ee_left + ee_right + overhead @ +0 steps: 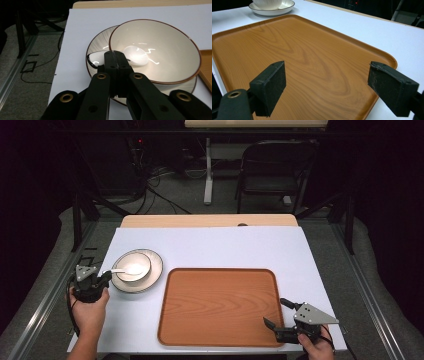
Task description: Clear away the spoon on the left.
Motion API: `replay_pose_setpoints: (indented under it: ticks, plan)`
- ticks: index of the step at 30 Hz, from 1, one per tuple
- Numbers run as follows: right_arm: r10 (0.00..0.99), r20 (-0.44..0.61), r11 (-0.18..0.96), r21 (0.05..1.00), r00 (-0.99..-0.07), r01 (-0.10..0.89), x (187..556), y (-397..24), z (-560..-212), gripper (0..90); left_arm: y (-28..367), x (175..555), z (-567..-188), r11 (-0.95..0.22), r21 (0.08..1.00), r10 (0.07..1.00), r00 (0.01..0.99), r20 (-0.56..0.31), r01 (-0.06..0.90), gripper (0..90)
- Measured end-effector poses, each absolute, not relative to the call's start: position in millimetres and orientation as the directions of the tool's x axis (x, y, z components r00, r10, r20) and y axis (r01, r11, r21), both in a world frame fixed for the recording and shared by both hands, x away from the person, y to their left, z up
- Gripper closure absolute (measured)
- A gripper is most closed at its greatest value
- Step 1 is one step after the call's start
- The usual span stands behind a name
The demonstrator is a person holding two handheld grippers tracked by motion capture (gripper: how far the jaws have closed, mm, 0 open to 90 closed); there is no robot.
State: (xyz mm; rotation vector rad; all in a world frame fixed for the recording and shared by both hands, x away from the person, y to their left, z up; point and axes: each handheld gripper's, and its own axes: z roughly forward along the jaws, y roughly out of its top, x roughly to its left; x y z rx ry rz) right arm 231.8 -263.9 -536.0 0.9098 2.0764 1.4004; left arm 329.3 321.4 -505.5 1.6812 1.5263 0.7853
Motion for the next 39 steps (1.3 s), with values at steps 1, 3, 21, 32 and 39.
replay_pose_setpoints:
  ticks: [1, 3, 21, 32, 39]
  plan:
    - [0.743, -0.017, 0.257, 0.930, -0.669, 0.262, 231.9, -264.0, -536.1, 14.4, 322.9, 332.2, -505.6, -0.030, 0.832, 0.994, 0.107, -0.035, 0.555, 90.0]
    - [0.744, -0.017, 0.257, 0.930, -0.668, 0.263, 231.9, -264.1, -536.0, 14.4, 323.6, 333.5, -505.4, -0.027, 0.832, 0.994, 0.102, -0.036, 0.555, 90.0]
    - [0.742, -0.017, 0.258, 0.930, -0.670, 0.262, 231.9, -264.3, -536.0, 14.4, 326.9, 356.9, -500.7, 0.015, 0.827, 0.996, 0.068, -0.064, 0.562, 88.9]
    - [0.743, -0.018, 0.258, 0.930, -0.669, 0.261, 231.9, -264.4, -535.9, 14.4, 326.9, 352.4, -492.6, 0.072, 0.835, 0.987, 0.079, -0.137, 0.545, 75.6]
    - [0.743, -0.018, 0.257, 0.931, -0.669, 0.261, 231.7, -264.2, -536.0, 14.4, 327.2, 351.8, -484.6, 0.134, 0.822, 0.978, 0.059, -0.200, 0.554, 56.6]
